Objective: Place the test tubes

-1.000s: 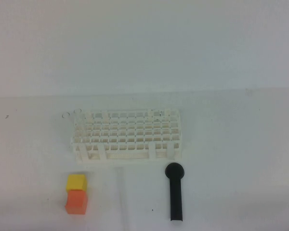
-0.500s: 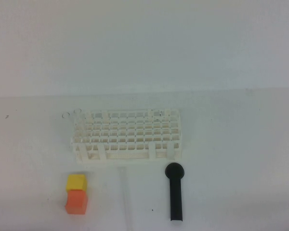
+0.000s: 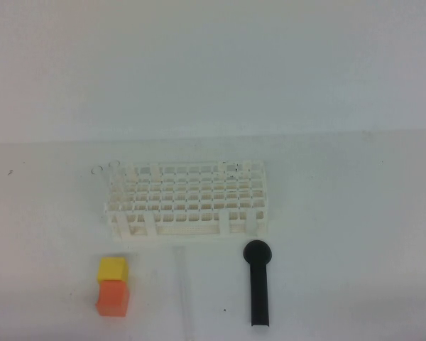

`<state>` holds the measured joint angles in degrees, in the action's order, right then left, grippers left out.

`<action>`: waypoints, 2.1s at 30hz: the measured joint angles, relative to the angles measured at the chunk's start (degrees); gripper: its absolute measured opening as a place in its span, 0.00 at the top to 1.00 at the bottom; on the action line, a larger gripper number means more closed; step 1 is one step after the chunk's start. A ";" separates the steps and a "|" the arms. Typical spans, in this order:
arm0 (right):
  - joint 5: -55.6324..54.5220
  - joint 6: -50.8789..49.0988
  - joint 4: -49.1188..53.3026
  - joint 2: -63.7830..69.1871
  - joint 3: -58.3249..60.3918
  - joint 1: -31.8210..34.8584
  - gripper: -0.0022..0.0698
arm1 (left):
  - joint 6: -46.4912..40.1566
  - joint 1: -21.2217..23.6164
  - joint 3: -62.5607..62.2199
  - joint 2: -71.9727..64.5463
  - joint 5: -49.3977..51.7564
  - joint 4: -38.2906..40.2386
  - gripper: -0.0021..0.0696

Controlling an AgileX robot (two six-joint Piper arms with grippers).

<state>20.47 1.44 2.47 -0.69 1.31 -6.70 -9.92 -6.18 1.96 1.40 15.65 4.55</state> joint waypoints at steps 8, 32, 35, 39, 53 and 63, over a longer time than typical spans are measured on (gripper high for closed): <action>-3.06 0.00 1.18 0.00 0.26 0.00 0.97 | 2.09 0.00 0.00 0.00 -18.91 8.42 0.97; -44.38 1.80 1.55 0.00 0.38 0.00 0.97 | 3.13 0.00 0.00 0.00 -29.52 18.33 0.97; -45.36 2.02 2.15 0.00 0.03 0.00 0.97 | 7.58 -0.13 -0.81 0.00 -29.71 20.59 0.97; -36.45 2.17 4.92 0.00 -6.67 0.00 0.97 | 6.48 -0.13 -7.64 0.00 -21.93 19.00 0.97; -1.33 0.47 10.46 13.08 -30.66 0.00 0.97 | 2.02 -0.13 -41.15 -27.11 28.41 16.11 0.97; 14.83 -2.95 4.75 23.77 -35.66 0.00 0.97 | 3.05 -0.13 -39.44 -41.97 30.49 17.16 0.97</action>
<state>35.30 -1.51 7.21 23.08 -34.35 -6.70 -6.87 -6.32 -37.48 -40.58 46.14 21.70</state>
